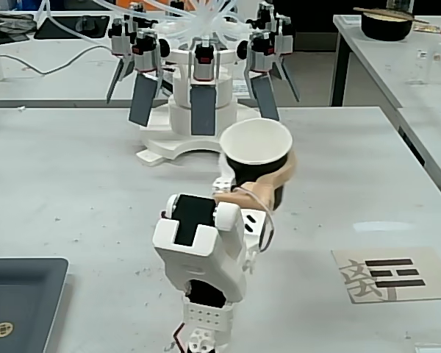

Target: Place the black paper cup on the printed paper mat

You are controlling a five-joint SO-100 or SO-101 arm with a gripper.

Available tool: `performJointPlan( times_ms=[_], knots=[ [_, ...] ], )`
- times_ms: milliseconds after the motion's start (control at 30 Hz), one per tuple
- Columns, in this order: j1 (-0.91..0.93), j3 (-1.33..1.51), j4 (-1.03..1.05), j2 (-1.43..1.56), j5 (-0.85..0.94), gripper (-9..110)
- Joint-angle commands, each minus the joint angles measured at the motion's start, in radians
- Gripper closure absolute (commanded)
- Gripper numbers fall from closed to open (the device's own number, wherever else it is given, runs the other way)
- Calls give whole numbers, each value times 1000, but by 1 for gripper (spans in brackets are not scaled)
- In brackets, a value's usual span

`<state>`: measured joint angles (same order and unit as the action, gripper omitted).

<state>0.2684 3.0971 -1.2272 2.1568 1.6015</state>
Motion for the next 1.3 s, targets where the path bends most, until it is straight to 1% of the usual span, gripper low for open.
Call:
performJointPlan(
  times_ms=[0, 300, 533, 900, 1267],
  knots=[
    [67, 18, -35, 29, 8, 90],
    [232, 17, -38, -5, 8, 89],
    [353, -51, -55, -107, -6, 89],
    [499, -273, -64, -331, -28, 87],
    [581, -471, -103, -566, -44, 88]
  ],
)
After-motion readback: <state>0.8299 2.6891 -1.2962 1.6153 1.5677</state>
